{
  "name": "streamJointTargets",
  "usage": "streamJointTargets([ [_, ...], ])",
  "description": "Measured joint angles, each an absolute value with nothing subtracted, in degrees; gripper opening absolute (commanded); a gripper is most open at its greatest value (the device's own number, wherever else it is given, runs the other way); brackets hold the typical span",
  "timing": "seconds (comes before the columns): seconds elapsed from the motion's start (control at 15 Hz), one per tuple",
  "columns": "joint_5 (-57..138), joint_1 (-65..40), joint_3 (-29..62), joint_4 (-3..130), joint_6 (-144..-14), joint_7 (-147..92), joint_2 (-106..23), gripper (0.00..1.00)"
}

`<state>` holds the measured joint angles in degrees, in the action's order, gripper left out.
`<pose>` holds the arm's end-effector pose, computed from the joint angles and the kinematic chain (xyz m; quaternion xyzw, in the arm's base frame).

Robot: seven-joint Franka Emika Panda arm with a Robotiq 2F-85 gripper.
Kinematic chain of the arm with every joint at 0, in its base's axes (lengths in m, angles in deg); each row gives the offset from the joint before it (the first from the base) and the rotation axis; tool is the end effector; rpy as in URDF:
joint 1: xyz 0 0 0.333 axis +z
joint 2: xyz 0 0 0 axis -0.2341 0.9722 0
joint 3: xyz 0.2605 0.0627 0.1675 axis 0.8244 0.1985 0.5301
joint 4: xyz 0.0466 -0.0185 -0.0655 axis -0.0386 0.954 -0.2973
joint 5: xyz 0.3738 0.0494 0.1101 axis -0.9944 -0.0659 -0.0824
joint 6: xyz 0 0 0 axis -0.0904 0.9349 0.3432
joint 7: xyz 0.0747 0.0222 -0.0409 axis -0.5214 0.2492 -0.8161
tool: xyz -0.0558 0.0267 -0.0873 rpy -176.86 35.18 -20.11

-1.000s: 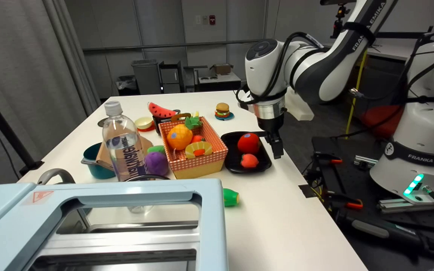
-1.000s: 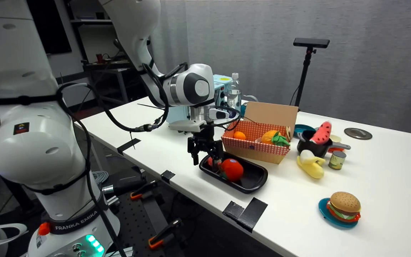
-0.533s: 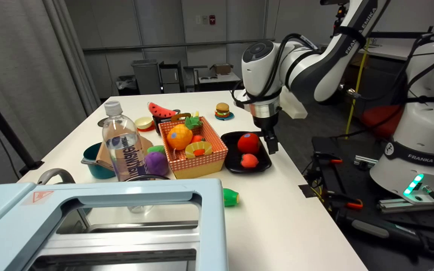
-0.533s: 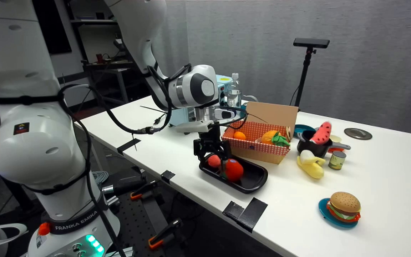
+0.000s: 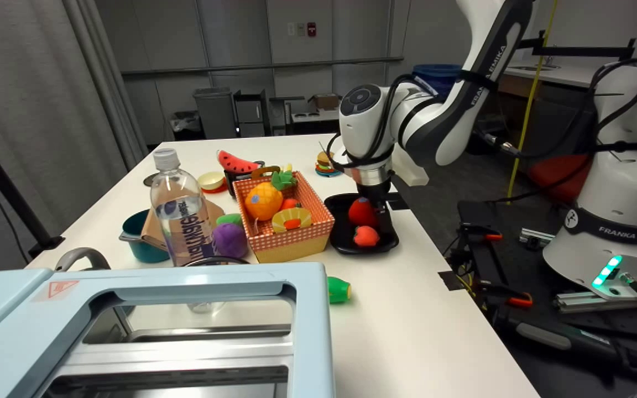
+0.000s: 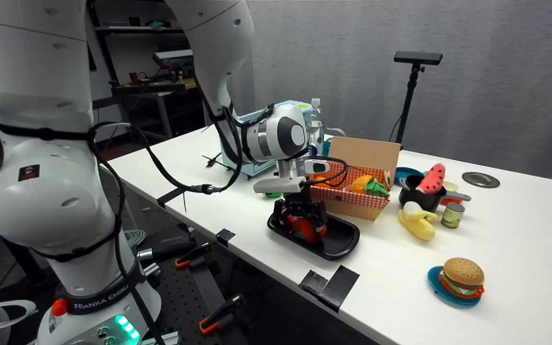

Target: Remove the tomato plush toy from the black tray and place it in the basket

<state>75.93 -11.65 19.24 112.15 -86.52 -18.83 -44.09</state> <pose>0.4550 0.0061 0.1832 0.9627 0.1758 -0.0858 0.1870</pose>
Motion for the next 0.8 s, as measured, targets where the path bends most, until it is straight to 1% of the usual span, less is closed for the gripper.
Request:
streamJointTargets([
  [0.07, 75.9, -11.6, 19.2, 111.5, -87.1, -18.8, -42.7, 0.69],
  [0.33, 76.0, -11.2, 18.5, 109.6, -87.6, -18.9, -39.5, 0.38],
  [0.47, 76.0, -11.1, 18.4, 109.3, -87.6, -19.0, -39.4, 0.26],
  [0.67, 76.0, -11.0, 18.1, 109.0, -87.6, -19.1, -39.4, 0.04],
  [0.8, 76.0, -11.0, 17.9, 108.8, -87.5, -19.0, -39.4, 0.00],
])
